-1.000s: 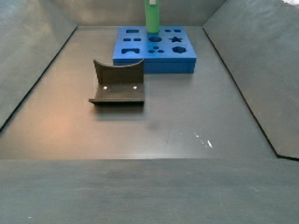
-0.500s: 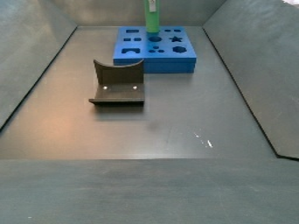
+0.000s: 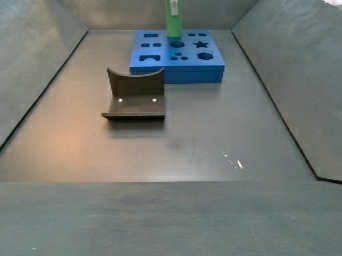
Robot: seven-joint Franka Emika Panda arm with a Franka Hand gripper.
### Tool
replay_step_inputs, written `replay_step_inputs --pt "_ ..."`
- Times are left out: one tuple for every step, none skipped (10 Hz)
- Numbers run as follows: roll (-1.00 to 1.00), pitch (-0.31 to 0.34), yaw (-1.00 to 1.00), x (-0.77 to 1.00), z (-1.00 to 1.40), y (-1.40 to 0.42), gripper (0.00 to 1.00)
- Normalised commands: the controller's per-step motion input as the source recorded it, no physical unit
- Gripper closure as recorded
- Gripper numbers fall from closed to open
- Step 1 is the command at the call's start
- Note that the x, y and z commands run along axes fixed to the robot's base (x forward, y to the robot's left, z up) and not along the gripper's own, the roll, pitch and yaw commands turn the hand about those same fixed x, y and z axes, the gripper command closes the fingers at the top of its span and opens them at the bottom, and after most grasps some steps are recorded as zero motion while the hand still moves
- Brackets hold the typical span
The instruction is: Insert the oval object.
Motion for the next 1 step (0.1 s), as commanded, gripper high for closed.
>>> replay_step_inputs --pt "0.00 0.000 0.00 0.00 0.00 0.00 1.00"
